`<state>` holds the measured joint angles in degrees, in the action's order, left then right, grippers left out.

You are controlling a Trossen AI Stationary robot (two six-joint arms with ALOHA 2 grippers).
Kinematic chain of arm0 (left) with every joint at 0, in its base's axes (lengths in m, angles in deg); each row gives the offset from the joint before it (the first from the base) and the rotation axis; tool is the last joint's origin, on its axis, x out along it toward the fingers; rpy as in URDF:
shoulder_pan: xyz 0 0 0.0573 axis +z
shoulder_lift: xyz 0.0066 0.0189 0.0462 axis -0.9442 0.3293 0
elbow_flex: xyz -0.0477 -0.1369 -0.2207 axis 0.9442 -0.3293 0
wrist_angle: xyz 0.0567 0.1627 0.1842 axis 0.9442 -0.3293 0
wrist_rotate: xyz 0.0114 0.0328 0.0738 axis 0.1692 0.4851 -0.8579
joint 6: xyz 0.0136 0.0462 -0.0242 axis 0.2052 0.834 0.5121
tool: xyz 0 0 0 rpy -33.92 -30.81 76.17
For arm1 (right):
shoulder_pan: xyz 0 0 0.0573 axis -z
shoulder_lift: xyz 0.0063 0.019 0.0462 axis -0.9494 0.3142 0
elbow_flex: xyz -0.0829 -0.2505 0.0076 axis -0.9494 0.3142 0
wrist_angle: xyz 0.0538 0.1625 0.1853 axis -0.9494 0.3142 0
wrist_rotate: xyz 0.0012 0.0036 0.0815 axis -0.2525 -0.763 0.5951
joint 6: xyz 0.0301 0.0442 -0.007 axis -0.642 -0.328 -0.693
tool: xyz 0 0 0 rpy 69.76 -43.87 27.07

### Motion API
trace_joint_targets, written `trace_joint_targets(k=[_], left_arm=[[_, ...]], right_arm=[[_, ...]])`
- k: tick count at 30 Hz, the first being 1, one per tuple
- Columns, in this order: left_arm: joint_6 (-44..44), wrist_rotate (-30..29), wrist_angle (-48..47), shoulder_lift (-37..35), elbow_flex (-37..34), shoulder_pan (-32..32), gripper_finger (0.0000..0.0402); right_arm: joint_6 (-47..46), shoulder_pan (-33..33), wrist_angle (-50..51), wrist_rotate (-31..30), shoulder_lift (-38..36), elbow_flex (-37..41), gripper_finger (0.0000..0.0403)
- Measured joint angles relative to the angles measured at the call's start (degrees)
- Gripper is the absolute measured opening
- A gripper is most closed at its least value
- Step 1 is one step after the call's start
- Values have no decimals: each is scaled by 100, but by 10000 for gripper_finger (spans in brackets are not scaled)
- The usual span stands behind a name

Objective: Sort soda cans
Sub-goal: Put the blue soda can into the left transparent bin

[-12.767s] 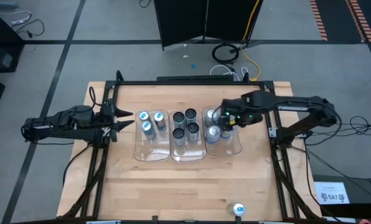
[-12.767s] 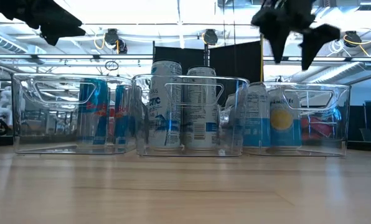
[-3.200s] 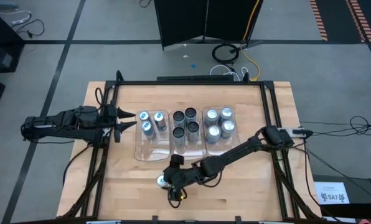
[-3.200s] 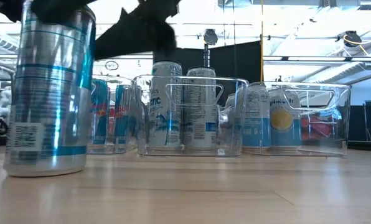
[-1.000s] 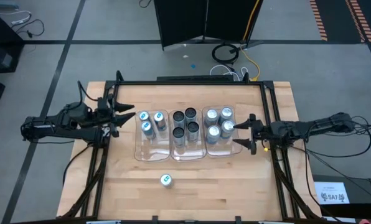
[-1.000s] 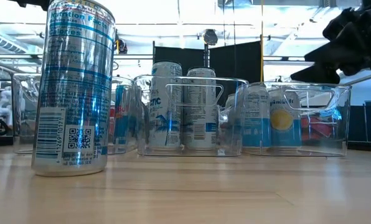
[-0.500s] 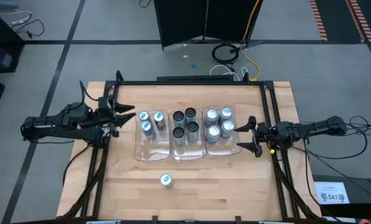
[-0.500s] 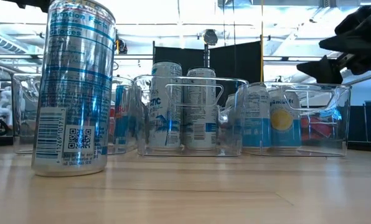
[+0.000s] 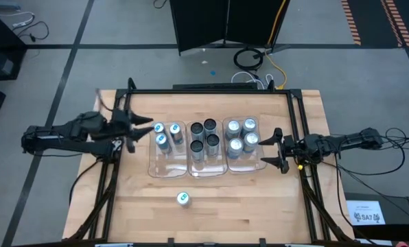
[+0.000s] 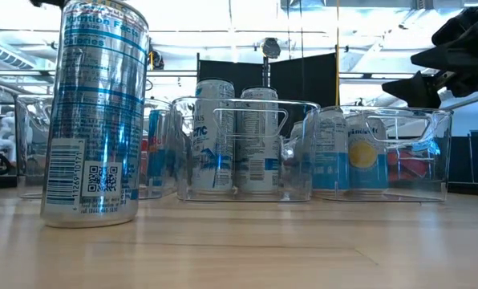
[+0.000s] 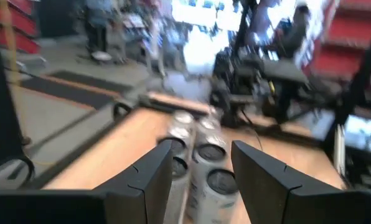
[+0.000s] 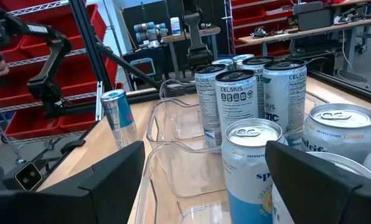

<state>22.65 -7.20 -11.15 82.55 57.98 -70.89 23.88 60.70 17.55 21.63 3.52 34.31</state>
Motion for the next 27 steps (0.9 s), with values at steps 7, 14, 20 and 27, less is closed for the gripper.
trace_joint_targets(k=[7,14,20,27], left_arm=[[894,334,-145,1886,1035,-558,170],[1189,-617,-1078,3627,2652,-1660,134],[1188,-1118,-1930,4581,3766,-2553,89],[261,-1048,-1405,5082,4085,-2949,75]], right_arm=[[0,0,2,-1,0,0,325],[2,0,4,-2,0,0,325],[2,0,4,-1,0,0,325],[2,0,4,0,0,0,325]])
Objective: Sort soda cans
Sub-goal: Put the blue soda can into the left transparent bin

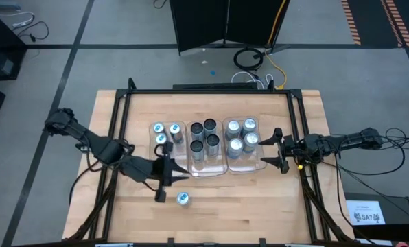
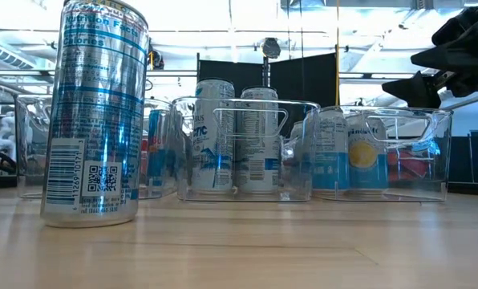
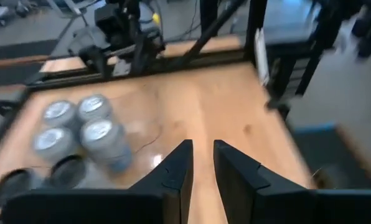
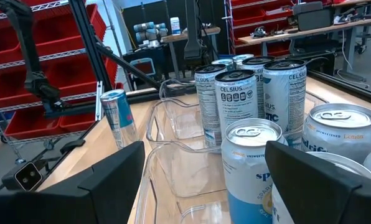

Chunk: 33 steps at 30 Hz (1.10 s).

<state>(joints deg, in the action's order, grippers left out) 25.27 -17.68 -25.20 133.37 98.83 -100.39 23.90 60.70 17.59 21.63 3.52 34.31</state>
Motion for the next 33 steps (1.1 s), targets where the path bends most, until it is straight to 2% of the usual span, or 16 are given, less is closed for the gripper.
trace_joint_targets(k=[5,7,12,16,22,25,28,33], left_arm=[[-402,77,1006,201,0,-9,74],[-770,-66,1413,252,2,14,75],[-1167,-390,1646,288,2,83,94],[-1493,-475,1645,285,2,62,144],[-2376,-828,1610,285,2,72,268],[-2897,-862,1615,285,2,71,316],[-2990,-810,1598,285,2,73,336],[-3278,-732,1600,314,2,73,340]], right_arm=[[0,0,0,-2,0,0,325],[0,0,0,-1,0,0,325],[0,0,1,-2,0,0,325],[0,0,0,-2,0,0,325],[0,0,2,0,0,0,325],[0,0,2,-2,0,0,325],[0,1,2,-1,0,0,325],[0,1,2,-2,0,0,325]])
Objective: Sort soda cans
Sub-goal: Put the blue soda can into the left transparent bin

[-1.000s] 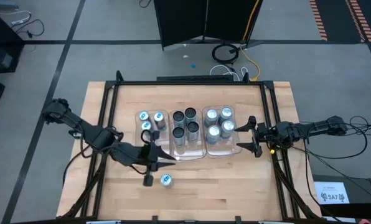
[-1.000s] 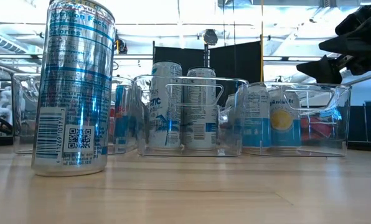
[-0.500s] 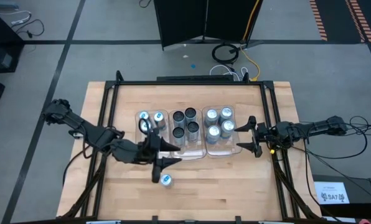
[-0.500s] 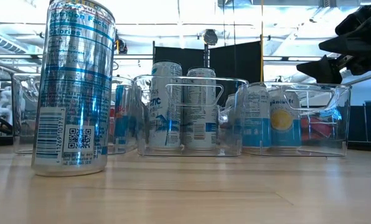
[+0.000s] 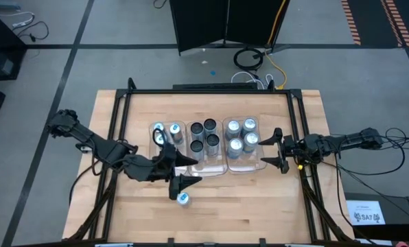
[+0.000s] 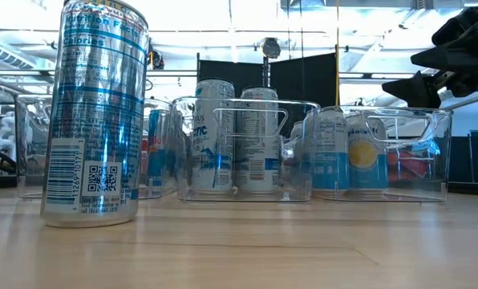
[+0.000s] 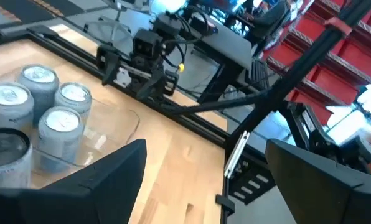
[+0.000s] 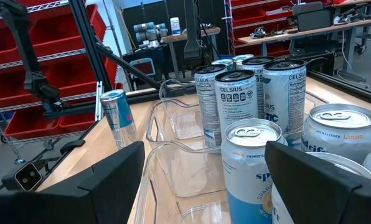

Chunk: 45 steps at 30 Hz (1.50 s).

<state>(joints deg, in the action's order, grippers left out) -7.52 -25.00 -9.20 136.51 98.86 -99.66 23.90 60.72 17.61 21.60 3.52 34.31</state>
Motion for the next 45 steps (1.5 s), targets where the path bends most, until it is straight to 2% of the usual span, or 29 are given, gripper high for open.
trace_joint_targets(k=[4,8,14,26,33,45], left_arm=[[235,341,0,132,0,-11,340],[791,462,-142,408,0,-316,340],[901,390,-1611,820,156,-747,340],[952,458,-2662,1391,179,-1083,340],[915,932,-2819,1646,177,-1019,340],[906,954,-2855,1724,107,-838,340]], right_arm=[[0,0,0,0,0,0,325],[0,1,0,0,0,0,325],[0,-1,-1,0,-1,0,325],[0,1,0,0,0,2,325],[0,1,0,0,0,2,325],[0,0,0,0,4,1,325]])
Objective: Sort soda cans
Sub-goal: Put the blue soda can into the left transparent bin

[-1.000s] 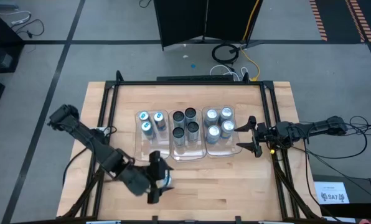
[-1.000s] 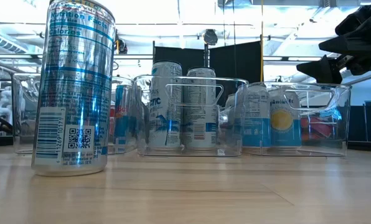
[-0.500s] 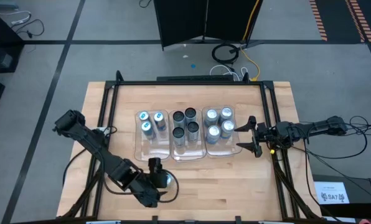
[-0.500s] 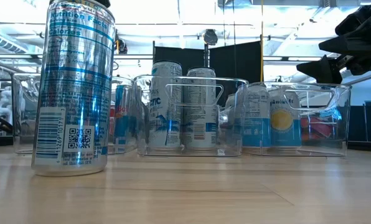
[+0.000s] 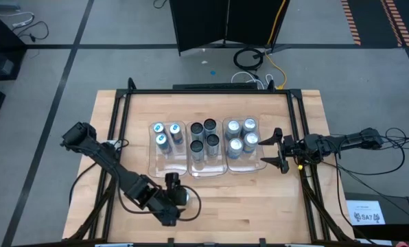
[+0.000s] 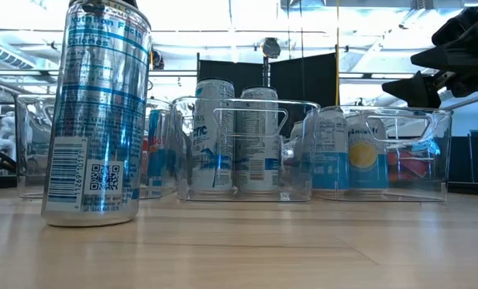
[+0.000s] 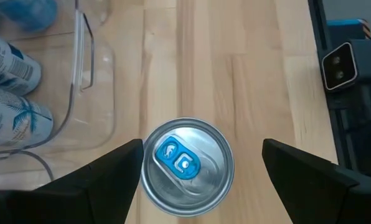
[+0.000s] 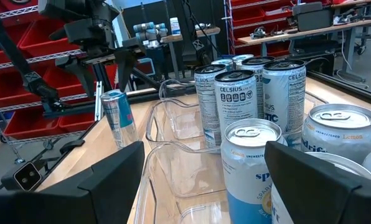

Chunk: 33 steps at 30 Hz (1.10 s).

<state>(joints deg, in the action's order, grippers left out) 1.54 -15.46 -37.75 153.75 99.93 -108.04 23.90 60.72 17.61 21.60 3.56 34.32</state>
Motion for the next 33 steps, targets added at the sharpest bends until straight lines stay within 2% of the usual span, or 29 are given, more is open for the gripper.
trace_joint_targets(k=[11,33], left_arm=[[-9,33,152,0,-4,14,340],[-310,-50,-143,7,44,67,340]], right_arm=[[0,1,-2,0,-2,1,325],[0,1,-1,0,-1,1,325]])
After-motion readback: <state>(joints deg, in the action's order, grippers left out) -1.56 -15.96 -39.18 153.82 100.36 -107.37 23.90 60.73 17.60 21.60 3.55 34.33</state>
